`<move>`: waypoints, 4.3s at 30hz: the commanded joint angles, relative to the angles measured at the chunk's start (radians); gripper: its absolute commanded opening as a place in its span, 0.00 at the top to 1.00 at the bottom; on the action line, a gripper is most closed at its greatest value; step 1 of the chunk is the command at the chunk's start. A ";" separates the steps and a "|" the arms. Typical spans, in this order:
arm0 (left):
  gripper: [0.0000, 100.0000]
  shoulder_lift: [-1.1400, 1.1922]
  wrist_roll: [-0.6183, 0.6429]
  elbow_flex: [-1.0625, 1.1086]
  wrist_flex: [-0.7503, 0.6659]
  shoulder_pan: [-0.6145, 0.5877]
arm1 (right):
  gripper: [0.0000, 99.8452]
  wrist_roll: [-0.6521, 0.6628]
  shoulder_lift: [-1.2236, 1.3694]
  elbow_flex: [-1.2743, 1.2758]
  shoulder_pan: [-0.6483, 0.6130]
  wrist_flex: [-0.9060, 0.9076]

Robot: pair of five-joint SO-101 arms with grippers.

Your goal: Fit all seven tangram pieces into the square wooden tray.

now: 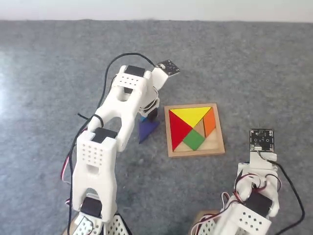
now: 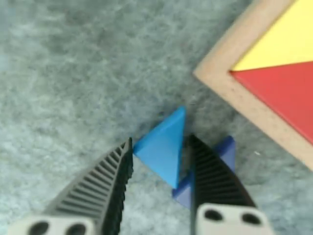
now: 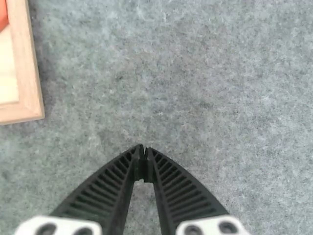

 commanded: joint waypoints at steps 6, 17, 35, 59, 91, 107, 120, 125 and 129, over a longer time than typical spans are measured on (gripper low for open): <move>0.89 0.003 0.003 -0.031 0.012 0.017 | 0.99 0.011 -0.018 0.015 0.005 0.002; 0.89 -0.381 0.011 -0.085 0.279 0.060 | 0.99 0.011 -0.018 0.015 0.005 0.001; 0.81 -0.348 0.244 0.239 -0.107 -0.032 | 0.99 0.011 -0.018 0.015 0.005 0.002; 0.77 -0.244 0.144 0.285 -0.226 -0.038 | 0.99 0.011 -0.018 0.015 0.005 0.002; 0.87 -0.173 0.170 0.062 0.086 -0.021 | 0.99 0.011 -0.018 0.015 0.005 0.001; 0.79 -0.451 0.106 0.216 0.078 -0.029 | 0.99 0.011 -0.018 0.015 0.005 0.002; 0.79 -0.427 0.055 0.443 -0.230 -0.031 | 0.99 0.011 -0.018 0.015 0.005 0.002; 0.79 -0.311 0.031 0.380 -0.224 -0.031 | 0.99 0.011 -0.018 0.015 0.005 0.002; 0.79 -0.227 0.025 0.326 -0.207 -0.031 | 0.99 0.011 -0.018 0.015 0.005 0.002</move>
